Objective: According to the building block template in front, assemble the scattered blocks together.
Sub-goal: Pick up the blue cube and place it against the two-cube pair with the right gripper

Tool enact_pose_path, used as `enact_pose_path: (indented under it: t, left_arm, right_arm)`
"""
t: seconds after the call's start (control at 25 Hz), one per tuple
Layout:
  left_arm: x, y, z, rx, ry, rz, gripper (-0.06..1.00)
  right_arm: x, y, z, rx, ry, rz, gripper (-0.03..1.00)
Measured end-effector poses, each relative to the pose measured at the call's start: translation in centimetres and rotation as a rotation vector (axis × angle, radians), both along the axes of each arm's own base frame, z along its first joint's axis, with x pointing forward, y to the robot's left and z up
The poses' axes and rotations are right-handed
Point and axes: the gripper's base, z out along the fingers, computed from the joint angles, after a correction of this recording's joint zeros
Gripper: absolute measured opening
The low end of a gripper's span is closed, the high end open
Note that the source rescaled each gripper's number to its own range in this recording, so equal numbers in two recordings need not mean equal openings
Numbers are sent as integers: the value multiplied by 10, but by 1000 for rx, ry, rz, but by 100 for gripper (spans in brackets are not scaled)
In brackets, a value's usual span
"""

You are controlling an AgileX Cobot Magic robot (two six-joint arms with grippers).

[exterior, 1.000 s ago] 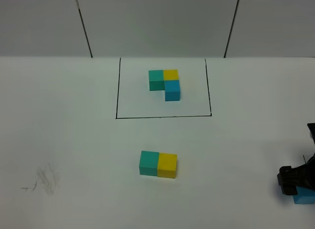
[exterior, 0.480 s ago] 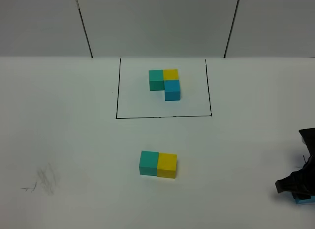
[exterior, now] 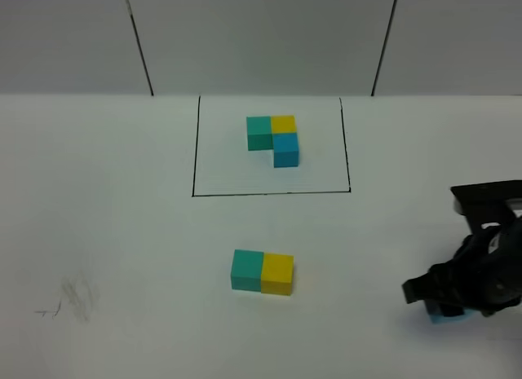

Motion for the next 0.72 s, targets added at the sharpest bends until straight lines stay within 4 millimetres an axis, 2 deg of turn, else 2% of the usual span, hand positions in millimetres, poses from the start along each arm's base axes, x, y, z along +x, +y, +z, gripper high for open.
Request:
enact_pose_path:
  t: [0.24,0.44,0.56,0.72]
  left_arm:
    - [0,0,0,0,0,0,64]
    - [0,0,0,0,0,0,64]
    - [0,0,0,0,0,0,64]
    - [0,0,0,0,0,0,64]
  right_arm:
    - [-22,63,5,126,-67,7,2]
    - [-36,98,-6,120,-21,-171,2]
    - [-35,122,-10,57,3,-259,2]
    - [-29,158,-7,29,-28,-238,2]
